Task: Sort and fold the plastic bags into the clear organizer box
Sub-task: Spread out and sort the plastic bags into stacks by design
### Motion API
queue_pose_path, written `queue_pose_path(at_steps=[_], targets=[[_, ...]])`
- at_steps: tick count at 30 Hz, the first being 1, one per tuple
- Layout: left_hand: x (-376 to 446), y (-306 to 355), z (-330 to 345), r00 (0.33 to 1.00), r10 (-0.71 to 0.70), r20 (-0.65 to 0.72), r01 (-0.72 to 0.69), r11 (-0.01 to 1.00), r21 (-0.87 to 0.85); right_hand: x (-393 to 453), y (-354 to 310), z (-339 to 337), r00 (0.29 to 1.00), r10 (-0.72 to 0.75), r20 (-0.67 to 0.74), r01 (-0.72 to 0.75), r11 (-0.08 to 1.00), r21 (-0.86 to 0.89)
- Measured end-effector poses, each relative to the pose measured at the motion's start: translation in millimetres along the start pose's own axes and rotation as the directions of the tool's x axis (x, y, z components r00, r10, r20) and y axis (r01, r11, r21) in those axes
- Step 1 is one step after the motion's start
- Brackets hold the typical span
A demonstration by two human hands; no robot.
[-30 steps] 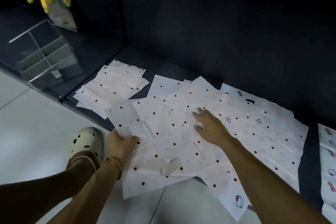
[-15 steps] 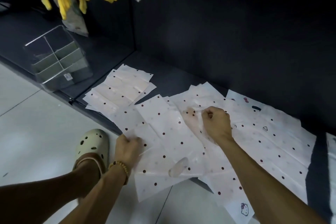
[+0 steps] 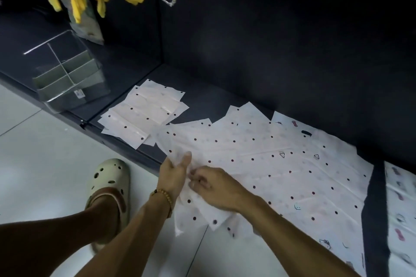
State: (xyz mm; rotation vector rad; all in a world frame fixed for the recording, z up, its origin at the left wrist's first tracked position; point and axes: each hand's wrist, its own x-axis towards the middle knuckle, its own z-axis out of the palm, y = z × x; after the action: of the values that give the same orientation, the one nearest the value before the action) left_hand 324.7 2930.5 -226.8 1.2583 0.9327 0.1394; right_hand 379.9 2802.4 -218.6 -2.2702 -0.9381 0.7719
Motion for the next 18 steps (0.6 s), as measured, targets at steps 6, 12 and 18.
queue_pose_path(at_steps=[6,12,18], targets=[[6.0,-5.4,-14.8,0.992,0.009,-0.125,0.017,0.979,0.204,-11.1,53.2,-28.8,0.814,0.271,-0.513,-0.25,0.962,0.111],[15.2,-7.1,-52.6,0.993,0.048,-0.104,-0.02,0.967,0.253,-23.2,99.4,-10.7,0.824,0.423,-0.378,-0.519,0.831,-0.201],[14.8,-8.0,-59.6,0.997,0.025,-0.072,-0.01,0.98,0.199,-17.3,100.3,-13.2,0.775,0.314,-0.548,-0.488,0.848,-0.205]])
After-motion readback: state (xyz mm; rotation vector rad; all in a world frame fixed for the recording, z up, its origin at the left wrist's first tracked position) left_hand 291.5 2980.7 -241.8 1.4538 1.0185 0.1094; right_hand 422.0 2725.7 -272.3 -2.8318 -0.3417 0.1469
